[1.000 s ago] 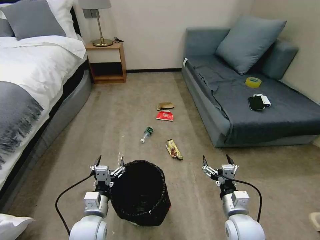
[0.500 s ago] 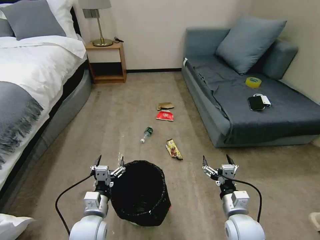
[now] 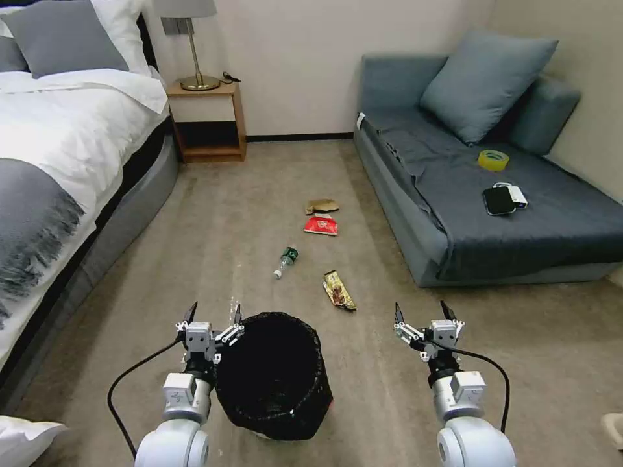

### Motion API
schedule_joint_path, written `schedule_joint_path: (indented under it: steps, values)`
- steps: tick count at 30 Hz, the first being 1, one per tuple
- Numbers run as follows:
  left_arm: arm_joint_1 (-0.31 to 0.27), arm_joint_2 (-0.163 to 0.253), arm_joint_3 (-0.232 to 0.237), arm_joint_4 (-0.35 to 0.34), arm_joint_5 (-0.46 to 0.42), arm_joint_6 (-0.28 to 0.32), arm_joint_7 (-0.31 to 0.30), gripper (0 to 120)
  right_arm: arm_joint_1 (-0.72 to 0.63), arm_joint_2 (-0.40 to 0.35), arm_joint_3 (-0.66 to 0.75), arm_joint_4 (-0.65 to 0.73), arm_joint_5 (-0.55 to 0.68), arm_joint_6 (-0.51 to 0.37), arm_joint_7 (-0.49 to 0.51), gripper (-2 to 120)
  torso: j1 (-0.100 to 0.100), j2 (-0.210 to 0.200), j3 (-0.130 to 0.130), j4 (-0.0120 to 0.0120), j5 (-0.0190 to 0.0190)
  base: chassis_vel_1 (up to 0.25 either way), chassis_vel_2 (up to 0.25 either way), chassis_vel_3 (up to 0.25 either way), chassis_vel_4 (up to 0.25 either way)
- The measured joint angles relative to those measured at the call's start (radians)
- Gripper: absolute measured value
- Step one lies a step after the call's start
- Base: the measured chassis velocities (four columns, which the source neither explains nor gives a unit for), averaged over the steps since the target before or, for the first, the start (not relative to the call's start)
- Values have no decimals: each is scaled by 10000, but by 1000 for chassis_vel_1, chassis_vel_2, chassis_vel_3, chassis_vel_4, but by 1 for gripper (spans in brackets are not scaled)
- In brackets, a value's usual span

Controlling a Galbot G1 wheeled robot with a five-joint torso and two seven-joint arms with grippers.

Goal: Pick up the trash bin, then pick up the garbage on the floor and place it into the trash bin.

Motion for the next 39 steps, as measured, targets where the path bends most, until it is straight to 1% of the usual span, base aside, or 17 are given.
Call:
schedule_joint_path:
  steps: [2,3,5,6,7,8,9,12,13,16,18,19,20,21,22,30,39]
  values:
    - [386,21,12,-495,-252,138,-664,100,-173,163,-79,260,-33,-76,-4,100,-1,0,-1,7,0,0,0,0,0]
    - [386,21,12,-495,-252,138,-664,100,-173,163,-79,260,-33,-76,-4,100,-1,0,-1,7,0,0,0,0,0]
    - [519,10,81,-1114,-479,583,-1063,100,-284,135,-112,492,7,-132,-15,100,0,0,0,8,-11,0,0,0,0]
    - [516,15,102,-1431,-532,814,-1119,100,-294,70,-128,604,58,-199,6,100,-1,1,-1,2,5,0,0,0,0]
    - [506,47,114,-1670,-564,1147,-1215,100,-299,-24,-141,721,114,-314,38,100,0,0,0,4,4,0,0,0,0]
    - [506,47,114,-1670,-564,1147,-1215,100,-299,-24,-141,721,114,-314,38,100,0,0,0,4,4,0,0,0,0]
    - [476,97,120,-1793,-581,1398,-1266,100,-308,-126,-142,784,205,-387,63,100,0,0,0,2,-6,0,0,0,0]
    - [305,422,100,-2033,-672,2317,-1396,100,-301,-681,-272,991,924,-754,219,100,0,0,0,2,-2,0,0,0,0]
    - [305,422,100,-2033,-672,2317,-1396,100,-301,-681,-272,991,924,-754,219,100,0,0,0,2,-2,0,0,0,0]
    - [260,646,37,-2080,-883,3255,-1401,100,-316,-1134,-334,1187,1499,-1257,411,100,0,1,0,3,0,0,0,0,0]
    - [214,883,30,-2035,-1590,4376,-1579,100,-343,-1551,-378,1396,2065,-1742,641,100,0,0,0,3,0,0,0,0,0]
    - [214,883,30,-2035,-1590,4376,-1579,100,-343,-1551,-378,1396,2065,-1742,641,100,0,0,0,3,0,0,0,0,0]
    - [183,976,29,-1974,-1835,4814,-1614,100,-361,-1720,-375,1463,2217,-1850,688,100,0,0,1,4,-3,0,0,0,0]
    - [173,1002,30,-1955,-1891,4926,-1614,100,-367,-1763,-374,1481,2255,-1871,697,100,0,0,0,4,-3,0,0,0,0]
    - [125,1108,51,-1885,-2193,5421,-1611,100,-390,-1914,-366,1547,2378,-1932,716,100,0,0,0,4,-1,0,0,0,0]
    - [-31,1264,228,-1561,-2946,6405,-1561,100,-419,-2033,-412,1597,2399,-1932,704,100,0,1,0,3,-1,0,0,0,0]
    - [-87,1078,270,-1202,-3866,6814,-1856,100,-195,-2219,-514,1415,2446,-1841,689,100,0,0,0,3,-1,0,0,0,0]
